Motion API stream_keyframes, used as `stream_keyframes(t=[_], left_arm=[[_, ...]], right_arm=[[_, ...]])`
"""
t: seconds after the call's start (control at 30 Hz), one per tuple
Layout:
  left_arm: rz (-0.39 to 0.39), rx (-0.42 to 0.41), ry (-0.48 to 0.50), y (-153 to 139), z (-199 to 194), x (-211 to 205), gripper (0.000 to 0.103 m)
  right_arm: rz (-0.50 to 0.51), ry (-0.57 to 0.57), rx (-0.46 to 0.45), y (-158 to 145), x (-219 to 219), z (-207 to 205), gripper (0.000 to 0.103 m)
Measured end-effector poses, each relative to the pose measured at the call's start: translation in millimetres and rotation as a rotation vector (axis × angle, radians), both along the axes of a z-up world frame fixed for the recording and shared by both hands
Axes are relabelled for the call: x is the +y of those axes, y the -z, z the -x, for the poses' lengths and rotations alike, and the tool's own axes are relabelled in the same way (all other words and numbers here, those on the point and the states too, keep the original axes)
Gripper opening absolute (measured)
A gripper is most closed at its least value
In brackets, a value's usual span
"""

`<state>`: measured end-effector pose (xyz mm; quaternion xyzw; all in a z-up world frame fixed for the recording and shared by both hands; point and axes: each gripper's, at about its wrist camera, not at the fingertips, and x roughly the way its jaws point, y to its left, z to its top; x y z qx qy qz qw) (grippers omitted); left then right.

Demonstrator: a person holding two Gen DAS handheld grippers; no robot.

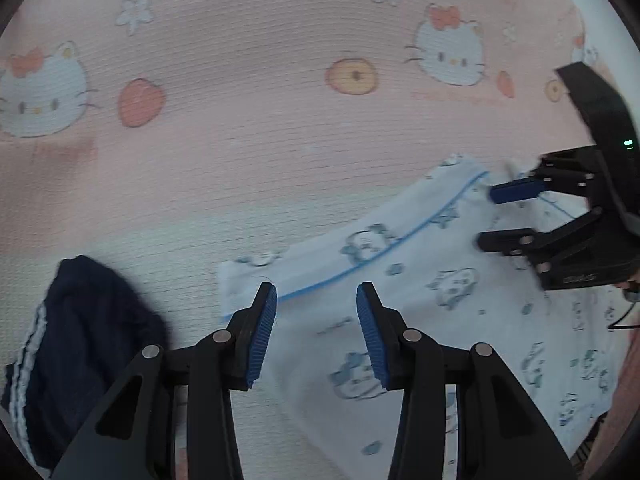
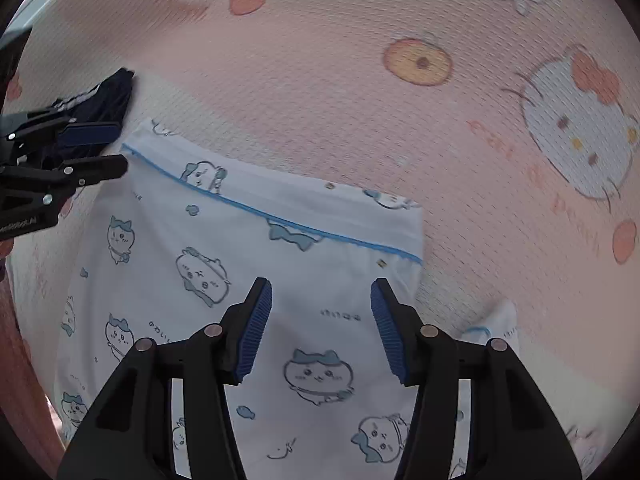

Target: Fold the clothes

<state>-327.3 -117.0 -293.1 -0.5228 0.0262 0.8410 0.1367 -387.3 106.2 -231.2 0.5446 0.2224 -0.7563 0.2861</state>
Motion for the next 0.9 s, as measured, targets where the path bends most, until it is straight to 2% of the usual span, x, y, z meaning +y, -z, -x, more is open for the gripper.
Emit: stream_keyframes(t=[0.03,0.1,0.17,0.2,0.27,0.33,0.43,0.5,0.57,0.63,0.7,0.77,0.87,0.9], left_arm=[[-0.032,-0.025,0.025,7.3,2.6,7.5,0.044],[0.023,-0.05,0.034,22.6,2.4,23.1,0.044],[0.033,-0.012,0.022,22.0,10.7,17.3,0.044],[0.064,-0.001,-0.01,20.7,17.6,11.6,0.044],[0.208,0.059,-0.093,20.8,29.3,1.0,0.044],[0.212,0.048,-0.133,23.9,37.8,-11.1,0.044],[0.105,0.069,-0.077,4.1,13.0,-2.1,0.044],[0.028,0.054,0.051,-0.9,-5.6,27.2,0.044],[-0.05,-0.03,0.181,4.4,-28.6,46.8,0.044],[0.006,-0.051,0.248,17.4,-51.3,62.4,0.044],[0.091,-0.034,0.285,30.4,-61.8,70.8,0.045],[0.084,-0.004,0.223,29.2,-50.2,61.8,0.045],[0.143,0.016,0.045,28.5,-20.2,39.6,0.045],[0.125,-0.002,0.009,23.8,-16.9,36.3,0.045]], right_arm=[[-0.012,0.002,0.0,5.3,-5.0,3.6,0.053],[-0.009,0.053,0.004,12.3,-5.4,17.3,0.058],[0.015,0.111,0.035,6.8,-0.1,29.7,0.05],[0.026,0.14,0.05,4.1,2.5,36.0,0.049],[0.019,0.168,0.115,1.5,4.1,40.3,0.048],[-0.042,0.203,0.187,-0.8,3.9,40.1,0.049],[0.08,0.216,0.063,-16.1,12.2,26.6,0.05],[0.09,0.133,0.0,-19.2,12.3,-1.9,0.05],[0.076,0.025,-0.052,-20.0,10.9,-35.3,0.05],[0.052,-0.073,-0.1,-16.3,9.7,-66.8,0.05],[0.002,-0.105,-0.076,-2.6,10.8,-83.4,0.05],[0.008,-0.07,-0.018,-0.3,14.6,-83.7,0.052],[-0.004,0.078,0.064,-4.5,21.2,-64.5,0.058],[-0.011,0.128,0.091,-5.9,23.7,-57.8,0.058]])
